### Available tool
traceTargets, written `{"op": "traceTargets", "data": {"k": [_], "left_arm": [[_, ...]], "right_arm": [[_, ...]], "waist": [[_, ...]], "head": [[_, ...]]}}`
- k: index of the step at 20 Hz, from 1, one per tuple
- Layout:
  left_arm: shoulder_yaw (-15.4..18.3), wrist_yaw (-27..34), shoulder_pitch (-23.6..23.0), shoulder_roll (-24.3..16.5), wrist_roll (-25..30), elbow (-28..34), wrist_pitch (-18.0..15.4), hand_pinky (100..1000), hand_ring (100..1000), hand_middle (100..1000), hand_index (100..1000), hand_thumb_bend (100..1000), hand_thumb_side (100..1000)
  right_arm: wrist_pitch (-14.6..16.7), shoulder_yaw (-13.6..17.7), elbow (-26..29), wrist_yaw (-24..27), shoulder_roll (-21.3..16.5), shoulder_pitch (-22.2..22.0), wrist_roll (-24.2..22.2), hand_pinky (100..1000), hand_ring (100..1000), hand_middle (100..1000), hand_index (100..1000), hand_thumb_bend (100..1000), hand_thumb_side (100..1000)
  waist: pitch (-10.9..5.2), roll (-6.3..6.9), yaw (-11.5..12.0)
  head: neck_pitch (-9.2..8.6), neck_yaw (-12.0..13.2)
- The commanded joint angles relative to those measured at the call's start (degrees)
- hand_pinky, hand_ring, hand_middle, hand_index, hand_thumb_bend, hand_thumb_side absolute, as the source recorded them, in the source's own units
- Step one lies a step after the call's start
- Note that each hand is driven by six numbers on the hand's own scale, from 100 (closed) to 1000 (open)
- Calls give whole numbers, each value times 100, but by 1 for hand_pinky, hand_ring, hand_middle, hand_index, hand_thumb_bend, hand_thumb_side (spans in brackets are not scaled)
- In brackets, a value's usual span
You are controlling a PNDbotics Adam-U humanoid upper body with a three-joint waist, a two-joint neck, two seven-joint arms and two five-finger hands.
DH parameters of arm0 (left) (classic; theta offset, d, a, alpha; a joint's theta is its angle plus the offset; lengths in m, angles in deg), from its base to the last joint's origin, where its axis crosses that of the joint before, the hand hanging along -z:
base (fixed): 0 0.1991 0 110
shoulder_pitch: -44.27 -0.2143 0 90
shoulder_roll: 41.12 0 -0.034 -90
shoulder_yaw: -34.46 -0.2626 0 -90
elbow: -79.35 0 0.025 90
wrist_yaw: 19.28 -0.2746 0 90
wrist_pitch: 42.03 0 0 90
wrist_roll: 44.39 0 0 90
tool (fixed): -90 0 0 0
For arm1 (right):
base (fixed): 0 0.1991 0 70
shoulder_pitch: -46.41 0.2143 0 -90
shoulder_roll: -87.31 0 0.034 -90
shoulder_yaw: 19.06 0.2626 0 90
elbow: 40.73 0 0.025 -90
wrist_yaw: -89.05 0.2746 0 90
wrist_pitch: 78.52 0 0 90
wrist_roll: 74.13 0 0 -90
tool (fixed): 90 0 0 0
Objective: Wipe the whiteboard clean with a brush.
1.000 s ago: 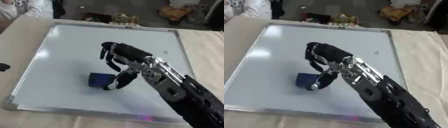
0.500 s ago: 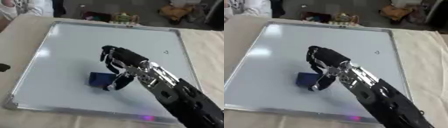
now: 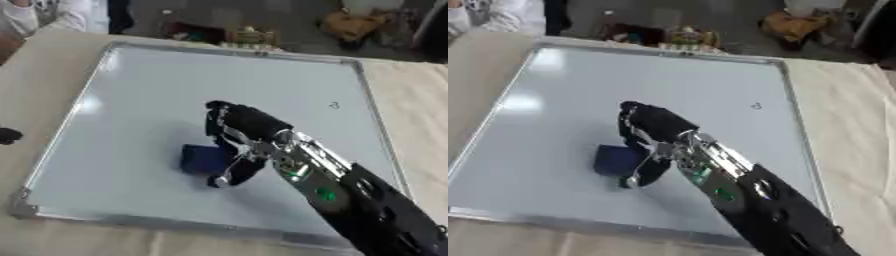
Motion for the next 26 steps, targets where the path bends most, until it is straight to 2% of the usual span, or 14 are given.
{"op": "traceTargets", "data": {"k": [1,17,26], "left_arm": [[-25,-29,68,-4,12,113,18,536,407,443,492,181,882],[-26,-53,68,11,21,108,52,537,400,442,491,162,888],[-31,-66,67,20,36,100,59,537,398,442,490,151,890]], "right_arm": [[34,57,-36,-67,-12,49,61,830,1000,638,127,592,159],[-11,117,-95,367,-12,13,-108,822,1000,624,110,437,120],[-71,186,-90,600,-36,-3,-276,826,1000,634,110,443,105]], "waist": [[-80,26,11],[-54,15,12],[-39,15,18]], "head": [[-62,17],[-66,42],[-93,52]]}}
